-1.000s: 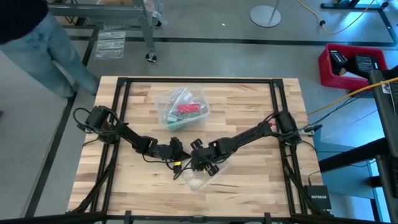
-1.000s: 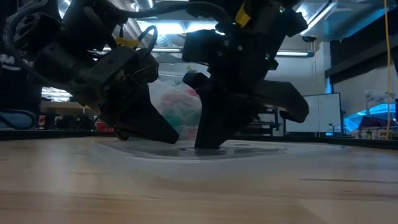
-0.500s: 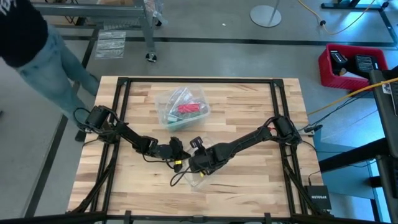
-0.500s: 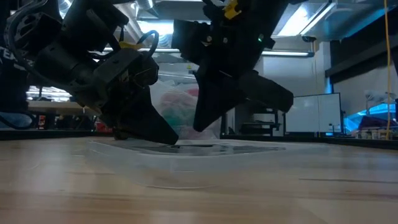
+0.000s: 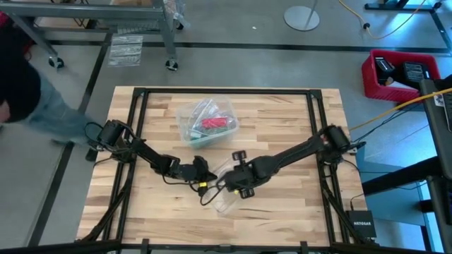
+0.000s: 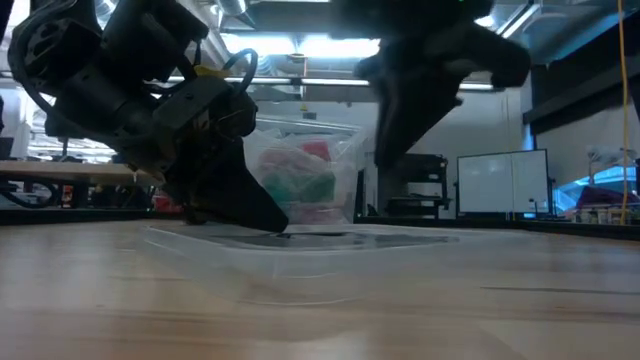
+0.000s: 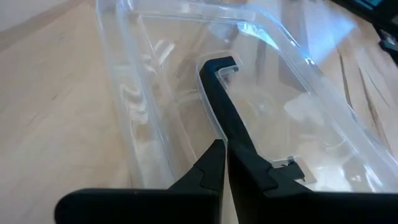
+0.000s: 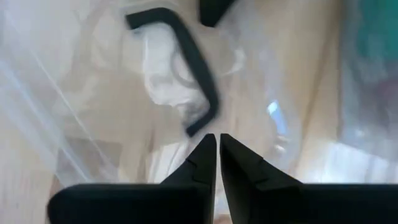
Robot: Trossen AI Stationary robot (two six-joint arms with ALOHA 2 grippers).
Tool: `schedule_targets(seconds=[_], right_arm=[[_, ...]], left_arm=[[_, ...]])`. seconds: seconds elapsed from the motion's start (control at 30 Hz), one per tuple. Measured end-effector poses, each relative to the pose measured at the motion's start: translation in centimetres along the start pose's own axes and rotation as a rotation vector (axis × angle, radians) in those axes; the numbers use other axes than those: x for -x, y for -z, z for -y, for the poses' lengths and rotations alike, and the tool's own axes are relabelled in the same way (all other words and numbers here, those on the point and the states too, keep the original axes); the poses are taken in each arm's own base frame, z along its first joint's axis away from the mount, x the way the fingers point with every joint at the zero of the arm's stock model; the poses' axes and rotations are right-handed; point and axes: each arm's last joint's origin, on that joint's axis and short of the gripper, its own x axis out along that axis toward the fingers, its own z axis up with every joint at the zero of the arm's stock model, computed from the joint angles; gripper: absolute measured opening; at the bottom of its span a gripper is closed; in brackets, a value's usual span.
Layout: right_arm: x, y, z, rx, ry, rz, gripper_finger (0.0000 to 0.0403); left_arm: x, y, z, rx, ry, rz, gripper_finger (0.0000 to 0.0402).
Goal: Roll bandage
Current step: Close the transparent container
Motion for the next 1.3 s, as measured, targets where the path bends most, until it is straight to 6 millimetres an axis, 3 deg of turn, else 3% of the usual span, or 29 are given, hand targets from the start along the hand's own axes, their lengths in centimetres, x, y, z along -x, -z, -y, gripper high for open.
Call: schedule_targets(seconds=[0.17,0.4,0.5,0.67,0.87,1.0,1.17,1.3], right_arm=[[1.1,2.7,-1.2,-0.072,0.089,0.133,0.0027],[-0.7,6.8,-3.7,-0.207,0.055,0.393,0.0027],[-1.8,8.1,-4.3,-0.294,0.035,0.426,0.0027],[-1.8,8.8,-4.6,-0.320,0.028,0.394,0.0027],[1.0,9.7,-3.3,-0.306,0.055,0.373,0.0027],[2.9,11.0,-2.0,-0.336,0.050,0.424,0.0027],[2.7,13.4,0.6,-0.467,0.048,0.407,0.0039],[1.7,14.6,2.9,-0.602,-0.147,0.377,0.0089]], left_arm=[[-0.6,-1.1,1.8,-0.098,0.038,0.019,0.0012],[-1.8,-3.0,4.2,-0.267,-0.043,-0.124,0.0012],[-2.0,-3.9,5.0,-0.325,-0.085,-0.196,0.0012],[-1.6,-4.9,5.8,-0.373,-0.132,-0.217,0.0012],[0.7,-5.6,7.5,-0.427,-0.271,-0.065,0.0012],[2.1,-4.9,8.6,-0.415,-0.316,-0.029,0.0012],[3.1,-2.9,9.7,-0.324,-0.316,-0.051,0.0012],[4.1,-1.4,10.5,-0.215,-0.305,-0.071,0.0012]])
